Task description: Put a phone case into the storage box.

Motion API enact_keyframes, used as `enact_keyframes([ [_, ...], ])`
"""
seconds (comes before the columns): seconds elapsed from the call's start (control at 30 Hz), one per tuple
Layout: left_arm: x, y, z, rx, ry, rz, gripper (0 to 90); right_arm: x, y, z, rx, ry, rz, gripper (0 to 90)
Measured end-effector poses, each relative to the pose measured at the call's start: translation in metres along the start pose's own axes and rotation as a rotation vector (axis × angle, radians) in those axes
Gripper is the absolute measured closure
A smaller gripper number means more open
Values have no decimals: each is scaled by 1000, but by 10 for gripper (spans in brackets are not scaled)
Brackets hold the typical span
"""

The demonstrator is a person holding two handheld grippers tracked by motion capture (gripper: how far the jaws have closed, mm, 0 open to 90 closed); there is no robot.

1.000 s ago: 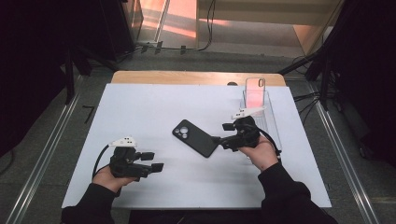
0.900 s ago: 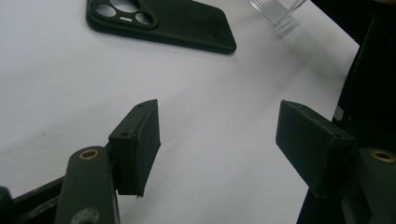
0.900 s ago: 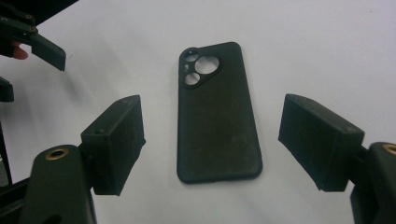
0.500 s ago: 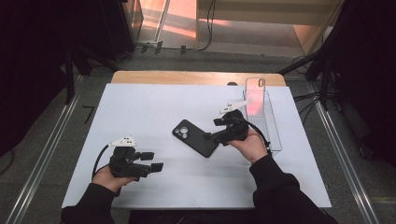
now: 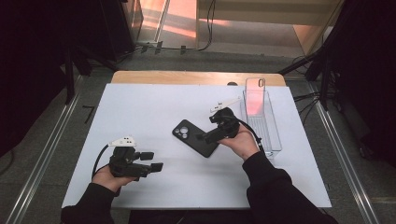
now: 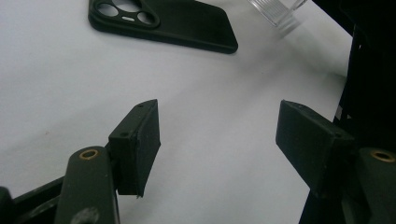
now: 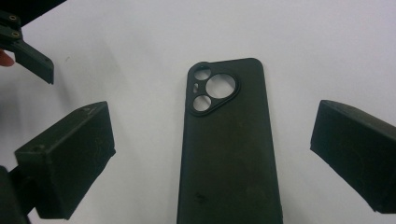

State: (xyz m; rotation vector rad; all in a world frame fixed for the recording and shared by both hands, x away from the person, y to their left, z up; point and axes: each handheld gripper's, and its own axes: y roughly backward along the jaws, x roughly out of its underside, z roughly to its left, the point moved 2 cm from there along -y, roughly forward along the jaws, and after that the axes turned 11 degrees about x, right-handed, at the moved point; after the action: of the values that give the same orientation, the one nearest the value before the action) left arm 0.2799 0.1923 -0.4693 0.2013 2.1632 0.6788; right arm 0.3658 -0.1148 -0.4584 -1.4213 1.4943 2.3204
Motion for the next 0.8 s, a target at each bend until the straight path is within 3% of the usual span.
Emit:
enact_keyframes([
  [0.07, 0, 0, 0, -1, -2, 2, 307, -1, -3, 0, 20, 0, 5, 48],
  [0.23, 0, 0, 0, -1, -2, 4, 307, -3, -11, 2, 45, 27, 36, 48],
  [0.8, 0, -1, 0, 1, 0, 4, 307, -9, -31, 3, 44, 35, 52, 48],
])
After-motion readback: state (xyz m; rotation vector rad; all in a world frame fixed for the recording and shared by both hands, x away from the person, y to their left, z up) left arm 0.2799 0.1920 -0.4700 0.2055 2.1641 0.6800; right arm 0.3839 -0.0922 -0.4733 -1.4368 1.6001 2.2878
